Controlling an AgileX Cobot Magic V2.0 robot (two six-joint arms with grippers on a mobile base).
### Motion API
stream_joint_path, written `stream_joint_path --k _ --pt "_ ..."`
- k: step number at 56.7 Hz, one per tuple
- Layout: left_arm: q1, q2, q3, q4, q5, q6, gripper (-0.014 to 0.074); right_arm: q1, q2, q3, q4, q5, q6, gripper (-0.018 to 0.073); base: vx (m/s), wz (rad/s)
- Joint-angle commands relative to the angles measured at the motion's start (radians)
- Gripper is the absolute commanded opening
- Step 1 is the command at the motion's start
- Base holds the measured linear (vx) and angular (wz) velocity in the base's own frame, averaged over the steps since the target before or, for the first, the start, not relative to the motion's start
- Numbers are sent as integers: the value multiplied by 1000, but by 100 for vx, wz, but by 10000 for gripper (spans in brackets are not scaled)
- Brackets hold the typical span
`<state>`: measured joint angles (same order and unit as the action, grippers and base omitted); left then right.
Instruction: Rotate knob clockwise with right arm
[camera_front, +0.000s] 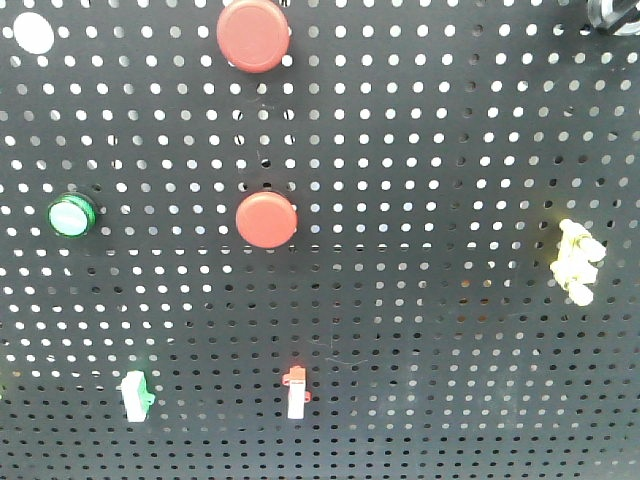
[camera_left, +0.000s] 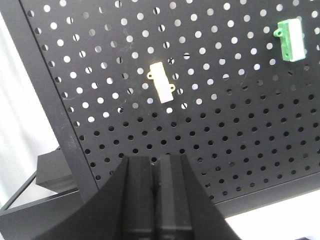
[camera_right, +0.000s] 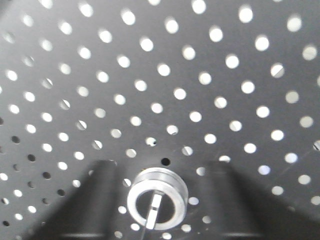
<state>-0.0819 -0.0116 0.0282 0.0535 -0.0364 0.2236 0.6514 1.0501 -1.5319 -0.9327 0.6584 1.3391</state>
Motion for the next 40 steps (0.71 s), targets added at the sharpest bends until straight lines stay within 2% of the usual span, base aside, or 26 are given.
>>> stream_joint_path --k 1,8,12,18,24,26,30,40 --pt "-8 -17 33 -5 -76 -4 -6 -6 -40 -23 -8 -61 -47 526 0 0" --pt "-8 -17 33 -5 -76 -4 -6 -6 -75 -23 45 2 -184 484 0 0" --pt "-8 -17 33 -5 -76 -4 -6 -6 -105 -23 96 73 -344 414 0 0" --pt "-8 -17 33 -5 -76 -4 -6 -6 -143 -23 186 185 -659 239 0 0" --pt "-8 -17 33 -5 -76 -4 -6 -6 -172 -23 291 301 -948 -9 0 0" --pt "-8 -17 33 -5 -76 -4 -6 -6 -184 -20 336 320 -1025 -14 0 0" --pt "-8 -17 33 -5 -76 -4 -6 -6 -224 26 391 287 -1093 -13 0 0" --pt "-8 -17 33 -5 -76 -4 -6 -6 -371 327 414 62 -1090 -8 0 0"
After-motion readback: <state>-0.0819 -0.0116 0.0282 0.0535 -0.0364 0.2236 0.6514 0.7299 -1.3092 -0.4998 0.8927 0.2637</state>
